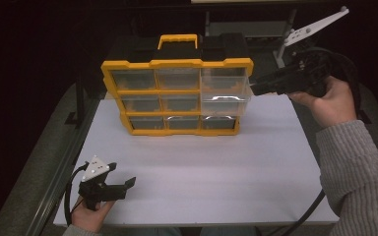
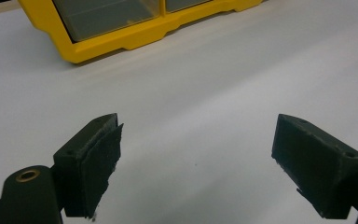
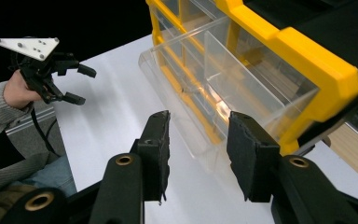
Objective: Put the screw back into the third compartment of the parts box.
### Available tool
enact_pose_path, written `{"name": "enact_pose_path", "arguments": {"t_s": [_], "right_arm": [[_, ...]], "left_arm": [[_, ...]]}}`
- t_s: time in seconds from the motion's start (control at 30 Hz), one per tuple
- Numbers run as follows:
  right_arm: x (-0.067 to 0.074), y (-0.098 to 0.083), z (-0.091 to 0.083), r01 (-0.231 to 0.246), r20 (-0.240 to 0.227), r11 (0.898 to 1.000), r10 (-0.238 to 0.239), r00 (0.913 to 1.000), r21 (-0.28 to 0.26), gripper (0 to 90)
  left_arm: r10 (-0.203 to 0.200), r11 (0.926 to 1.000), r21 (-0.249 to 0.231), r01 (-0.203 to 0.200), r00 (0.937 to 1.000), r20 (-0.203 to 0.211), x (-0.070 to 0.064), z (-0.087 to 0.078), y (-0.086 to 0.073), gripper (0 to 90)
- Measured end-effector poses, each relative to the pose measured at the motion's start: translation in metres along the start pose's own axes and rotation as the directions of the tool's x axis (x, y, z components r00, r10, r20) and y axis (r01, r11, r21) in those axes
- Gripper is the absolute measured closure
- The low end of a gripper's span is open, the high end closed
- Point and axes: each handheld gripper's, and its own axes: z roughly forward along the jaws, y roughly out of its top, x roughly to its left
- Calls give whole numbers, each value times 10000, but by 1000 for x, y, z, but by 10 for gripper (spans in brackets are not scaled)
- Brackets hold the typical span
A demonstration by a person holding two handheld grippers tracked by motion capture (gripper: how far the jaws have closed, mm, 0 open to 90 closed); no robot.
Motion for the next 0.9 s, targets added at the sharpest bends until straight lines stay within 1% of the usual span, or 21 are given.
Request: {"name": "enact_pose_path", "arguments": {"t_s": [0.03,0.2,0.23,0.27,0.3,0.33,0.47,0.53,0.6,0.63,0.67,0.7,0.73,0.77,0.87,0.9], "right_arm": [[1,-2,-2,-31,37,10000,31,10000,-13,568],[1,-15,-5,-33,177,10000,33,9998,44,544],[0,-19,-5,-95,173,9999,95,9998,41,534],[0,-22,-5,-134,190,9999,133,9997,49,523],[-1,-26,-5,-148,247,9999,147,9996,35,515],[-1,-29,-5,-237,308,9997,237,9992,-3,514],[-4,-45,-4,-280,361,9994,287,9989,-188,494],[-5,-52,-2,-325,422,9993,333,9986,-197,472],[-6,-59,1,-406,501,9991,410,9979,-95,452],[-6,-62,3,-402,538,9992,404,9977,-49,444],[-7,-65,5,-407,557,9992,408,9976,-31,436],[-7,-68,6,-470,558,9989,470,9973,-10,429],[-7,-71,7,-602,563,9982,601,9966,15,425],[-8,-75,9,-545,569,9985,545,9969,-8,422],[-8,-83,13,-702,618,9975,697,9957,69,412],[-8,-85,15,-646,687,9979,639,9956,80,406]], "left_arm": [[-1,9999,-131,1,10000,7,0,1,0,148],[-32,9999,-157,32,10000,-12,0,1,0,148],[-174,9997,-154,174,9998,13,-1,1,0,148],[-44,9999,-110,43,10000,-14,0,1,0,148],[2,10000,-66,-2,10000,-17,0,0,0,148],[-77,9998,-185,77,10000,7,0,2,0,148],[-40,9998,-172,39,10000,-6,0,1,0,149],[1,9999,-104,-2,10000,-22,0,0,0,148],[-43,9998,-172,42,10000,-22,0,1,0,148],[78,9999,-65,-79,10000,-32,1,0,0,148],[-35,9998,-189,34,10000,-18,0,1,0,148],[36,10000,-54,-36,10000,-42,0,0,0,148],[7,10000,-38,-7,10000,-39,0,0,0,148],[7,10000,-56,-7,10000,-35,0,0,0,148],[-7,9999,-110,6,10000,-17,0,1,0,148],[-29,9998,-188,29,10000,-10,-1,1,0,148]]}}
